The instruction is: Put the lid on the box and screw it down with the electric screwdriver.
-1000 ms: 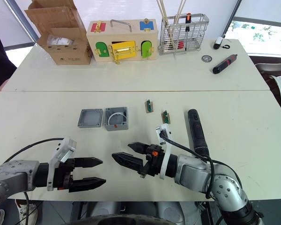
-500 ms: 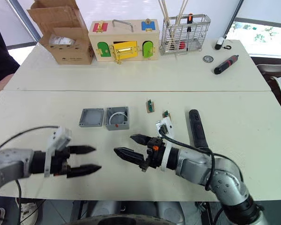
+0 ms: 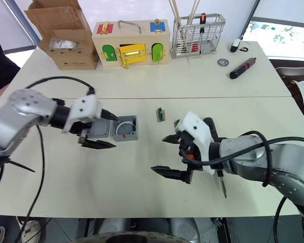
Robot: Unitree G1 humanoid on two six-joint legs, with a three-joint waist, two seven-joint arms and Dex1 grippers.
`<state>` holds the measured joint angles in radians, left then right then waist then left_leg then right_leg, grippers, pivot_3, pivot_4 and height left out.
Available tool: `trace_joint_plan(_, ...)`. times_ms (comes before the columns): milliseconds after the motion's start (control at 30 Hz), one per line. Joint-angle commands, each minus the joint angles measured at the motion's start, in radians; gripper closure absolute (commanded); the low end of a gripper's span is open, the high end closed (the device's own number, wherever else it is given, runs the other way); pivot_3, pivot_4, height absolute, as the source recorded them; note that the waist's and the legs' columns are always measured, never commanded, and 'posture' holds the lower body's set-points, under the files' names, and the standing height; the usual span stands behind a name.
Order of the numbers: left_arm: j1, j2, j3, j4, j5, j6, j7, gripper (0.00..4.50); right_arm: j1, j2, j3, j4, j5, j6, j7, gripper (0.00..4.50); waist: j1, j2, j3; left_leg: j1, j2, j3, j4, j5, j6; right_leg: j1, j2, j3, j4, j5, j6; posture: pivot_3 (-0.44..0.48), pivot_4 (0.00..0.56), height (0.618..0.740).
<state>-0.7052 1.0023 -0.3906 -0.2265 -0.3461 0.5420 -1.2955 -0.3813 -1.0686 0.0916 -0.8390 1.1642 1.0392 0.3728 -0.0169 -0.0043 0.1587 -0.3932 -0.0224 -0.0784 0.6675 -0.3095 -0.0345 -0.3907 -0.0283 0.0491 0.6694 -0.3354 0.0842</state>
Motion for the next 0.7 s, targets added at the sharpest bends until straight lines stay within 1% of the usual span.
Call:
trace_joint_plan(33, -0.048, -0.041, -0.042, 0.05, 0.089, -0.032, -0.031, 0.0, 0.013, 0.007, 0.022, -0.033, -0.121, -0.032, 0.015, 0.02, 0.002, 0.0, 0.0, 0.0, 0.0, 0.0, 0.0, 0.0, 0.0, 0.0, 0.0, 0.0, 0.0, 0.0, 0.0, 0.0, 0.15, 0.74)
trace_joint_plan(167, -0.068, -0.104, -0.083, 0.126, 0.166, -0.056, -0.044, 0.0, 0.015, 0.061, 0.043, -0.018, -0.208, -0.047, 0.004, 0.02, 0.003, 0.0, 0.0, -0.001, 0.0, 0.0, 0.001, 0.0, 0.0, -0.001, 0.0, 0.0, 0.001, 0.0, 0.0, 0.0, 0.15, 0.74)
trace_joint_plan(367, -0.096, -0.179, -0.104, 0.231, 0.235, -0.11, -0.076, 0.0, 0.006, 0.126, 0.045, -0.014, -0.274, -0.029, -0.004, 0.02, 0.004, 0.0, 0.0, -0.001, 0.0, -0.001, 0.002, 0.0, 0.0, -0.002, 0.0, 0.0, 0.003, 0.0, 0.0, 0.0, 0.15, 0.74)
trace_joint_plan(467, -0.106, -0.212, -0.104, 0.269, 0.26, -0.131, -0.084, 0.78, -0.009, 0.15, 0.036, -0.017, -0.277, -0.006, -0.012, 0.0, 0.004, 0.0, 0.0, -0.002, 0.0, -0.001, 0.002, 0.0, 0.0, -0.002, -0.001, -0.001, 0.003, 0.0, 0.0, 0.0, 0.15, 0.74)
trace_joint_plan(500, -0.108, -0.22, -0.105, 0.281, 0.269, -0.14, -0.087, 1.21, -0.016, 0.158, 0.033, -0.018, -0.277, 0.003, -0.016, 0.0, 0.004, 0.0, 0.0, -0.001, 0.0, -0.001, 0.002, 0.0, 0.0, -0.002, -0.001, -0.001, 0.003, 0.0, 0.0, 0.0, 0.15, 0.74)
trace_joint_plan(533, -0.111, -0.229, -0.108, 0.294, 0.282, -0.15, -0.088, 1.72, -0.02, 0.167, 0.027, -0.02, -0.275, 0.011, -0.023, 0.0, 0.003, 0.0, 0.0, -0.001, 0.0, -0.001, 0.002, 0.0, 0.0, -0.002, -0.001, -0.001, 0.003, 0.0, 0.0, 0.0, 0.15, 0.74)
trace_joint_plan(567, -0.112, -0.237, -0.109, 0.304, 0.292, -0.159, -0.089, 2.33, -0.026, 0.176, 0.023, -0.021, -0.272, 0.019, -0.029, 0.0, 0.003, 0.0, 0.0, -0.002, 0.0, -0.001, 0.002, 0.0, 0.0, -0.002, -0.001, -0.001, 0.003, 0.0, 0.0, 0.0, 0.15, 0.74)
trace_joint_plan(700, -0.111, -0.263, -0.105, 0.322, 0.317, -0.171, -0.099, 4.44, -0.04, 0.199, -0.005, -0.032, -0.252, 0.058, -0.053, 0.0, 0.004, 0.0, 0.0, -0.002, 0.0, -0.001, 0.002, 0.0, 0.0, -0.003, -0.001, 0.0, 0.004, 0.0, 0.0, 0.0, 0.15, 0.74)
